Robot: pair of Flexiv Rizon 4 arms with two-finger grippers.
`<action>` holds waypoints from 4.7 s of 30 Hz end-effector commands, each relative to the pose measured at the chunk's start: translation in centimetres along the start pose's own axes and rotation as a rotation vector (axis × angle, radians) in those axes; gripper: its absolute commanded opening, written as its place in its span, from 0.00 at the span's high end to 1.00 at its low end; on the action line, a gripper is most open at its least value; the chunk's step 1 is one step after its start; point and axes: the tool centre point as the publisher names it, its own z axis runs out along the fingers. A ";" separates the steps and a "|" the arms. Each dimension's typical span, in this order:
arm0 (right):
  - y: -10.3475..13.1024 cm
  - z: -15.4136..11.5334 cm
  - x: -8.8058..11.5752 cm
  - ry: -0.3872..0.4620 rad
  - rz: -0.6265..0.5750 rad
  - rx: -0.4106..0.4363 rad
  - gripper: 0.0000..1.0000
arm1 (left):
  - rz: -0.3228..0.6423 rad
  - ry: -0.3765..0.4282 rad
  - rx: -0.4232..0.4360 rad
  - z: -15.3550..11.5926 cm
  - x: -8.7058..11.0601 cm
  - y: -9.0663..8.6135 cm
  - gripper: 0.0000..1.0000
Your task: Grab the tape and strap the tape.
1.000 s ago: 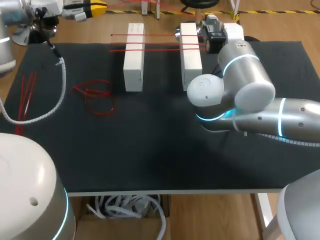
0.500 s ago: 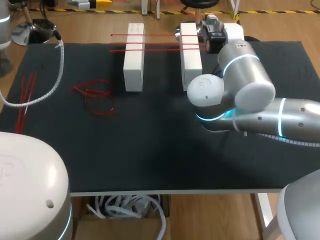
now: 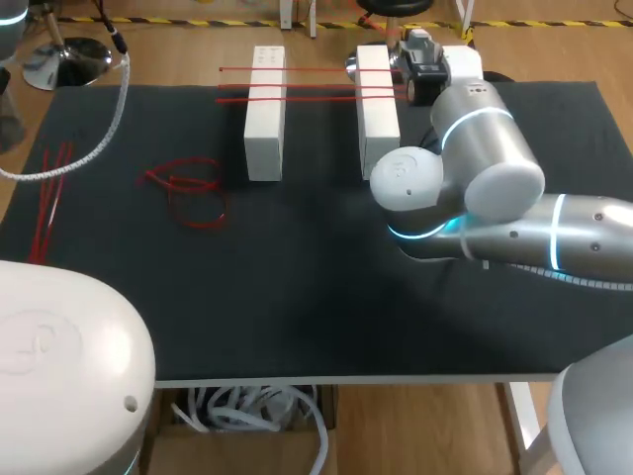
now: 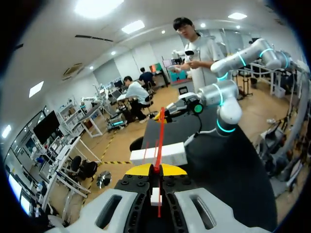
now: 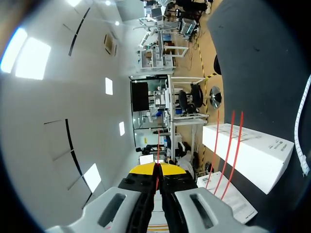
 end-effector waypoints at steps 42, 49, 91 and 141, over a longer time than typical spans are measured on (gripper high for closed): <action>0.1 0.0 0.2 -0.006 -0.002 0.003 1.00 | -0.002 0.202 -0.445 1.0 -1.1 -0.6 1.00; 0.1 0.0 0.2 -0.006 -0.002 0.003 1.00 | -0.002 0.202 -0.445 1.0 -1.1 -0.6 1.00; 0.1 0.0 0.2 -0.006 -0.002 0.003 1.00 | 0.033 0.233 -0.827 1.6 -1.7 -3.1 1.00; 0.1 0.0 0.2 -0.006 -0.002 0.003 1.00 | 0.028 0.309 -0.848 1.8 -1.8 -3.0 1.00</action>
